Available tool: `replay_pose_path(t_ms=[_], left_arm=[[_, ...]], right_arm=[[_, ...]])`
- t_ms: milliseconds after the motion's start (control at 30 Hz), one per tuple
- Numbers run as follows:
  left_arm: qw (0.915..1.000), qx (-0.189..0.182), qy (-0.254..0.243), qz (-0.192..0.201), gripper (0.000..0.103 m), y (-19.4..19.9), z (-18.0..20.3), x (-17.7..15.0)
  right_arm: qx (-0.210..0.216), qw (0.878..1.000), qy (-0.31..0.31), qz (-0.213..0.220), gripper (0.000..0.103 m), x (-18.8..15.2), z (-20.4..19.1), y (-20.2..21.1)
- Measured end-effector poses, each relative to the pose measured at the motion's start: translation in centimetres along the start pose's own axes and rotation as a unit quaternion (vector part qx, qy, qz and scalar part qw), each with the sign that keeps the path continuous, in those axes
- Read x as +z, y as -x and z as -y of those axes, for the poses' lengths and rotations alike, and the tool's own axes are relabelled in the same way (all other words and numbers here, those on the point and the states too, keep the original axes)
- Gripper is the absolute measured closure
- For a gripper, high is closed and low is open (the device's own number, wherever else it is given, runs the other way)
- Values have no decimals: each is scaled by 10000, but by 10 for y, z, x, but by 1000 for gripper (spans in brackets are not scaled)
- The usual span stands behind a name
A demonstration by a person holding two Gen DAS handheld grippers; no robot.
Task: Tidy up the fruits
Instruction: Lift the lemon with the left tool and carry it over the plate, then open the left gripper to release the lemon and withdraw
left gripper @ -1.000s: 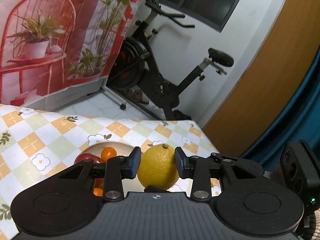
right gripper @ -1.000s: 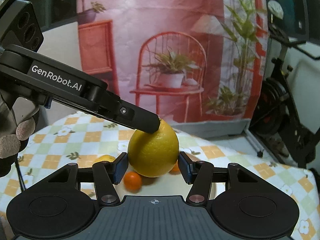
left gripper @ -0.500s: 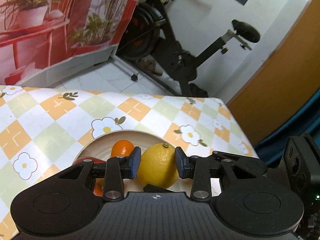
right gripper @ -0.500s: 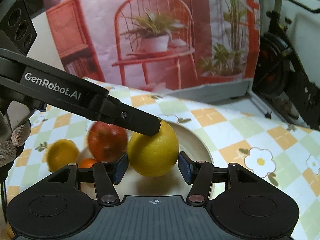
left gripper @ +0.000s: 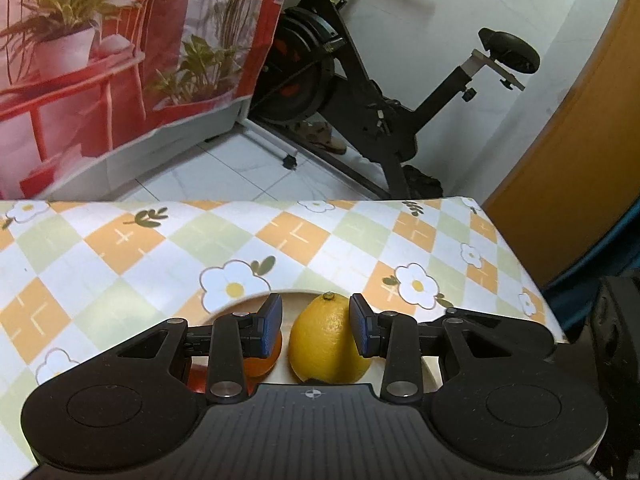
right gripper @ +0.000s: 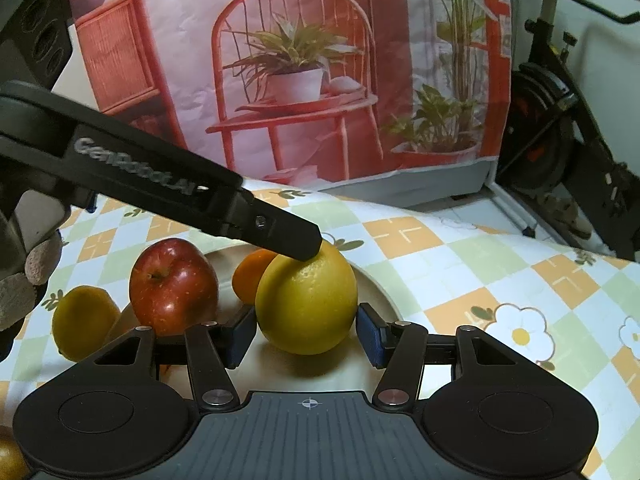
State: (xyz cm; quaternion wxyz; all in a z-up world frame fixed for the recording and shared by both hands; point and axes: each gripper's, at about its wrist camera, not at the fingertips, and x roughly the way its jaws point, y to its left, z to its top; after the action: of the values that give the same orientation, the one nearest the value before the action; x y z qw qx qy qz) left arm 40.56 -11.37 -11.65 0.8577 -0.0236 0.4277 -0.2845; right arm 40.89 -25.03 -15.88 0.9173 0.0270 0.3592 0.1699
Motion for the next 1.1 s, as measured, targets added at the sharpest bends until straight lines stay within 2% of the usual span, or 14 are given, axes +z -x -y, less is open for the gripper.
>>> replay_pose_path(t_ms=[167, 367, 567, 900, 1100], left_arm=[[9995, 309, -88, 61, 64, -3, 2, 6], [9977, 642, -181, 110, 64, -5, 4, 10], [9956, 928, -74, 141, 64, -5, 4, 13], [9951, 804, -15, 576, 64, 55, 12, 1], [9941, 735, -94, 786, 64, 102, 17, -26]], right_arm=[[-197, 9997, 26, 127, 47, -3, -1, 11], [-335, 9984, -313, 320, 48, -15, 9, 36], [-434, 9953, -705, 492, 48, -37, 12, 65], [-544, 9921, -948, 610, 48, -65, -3, 104], [-488, 9932, -845, 643, 48, -80, -24, 125]])
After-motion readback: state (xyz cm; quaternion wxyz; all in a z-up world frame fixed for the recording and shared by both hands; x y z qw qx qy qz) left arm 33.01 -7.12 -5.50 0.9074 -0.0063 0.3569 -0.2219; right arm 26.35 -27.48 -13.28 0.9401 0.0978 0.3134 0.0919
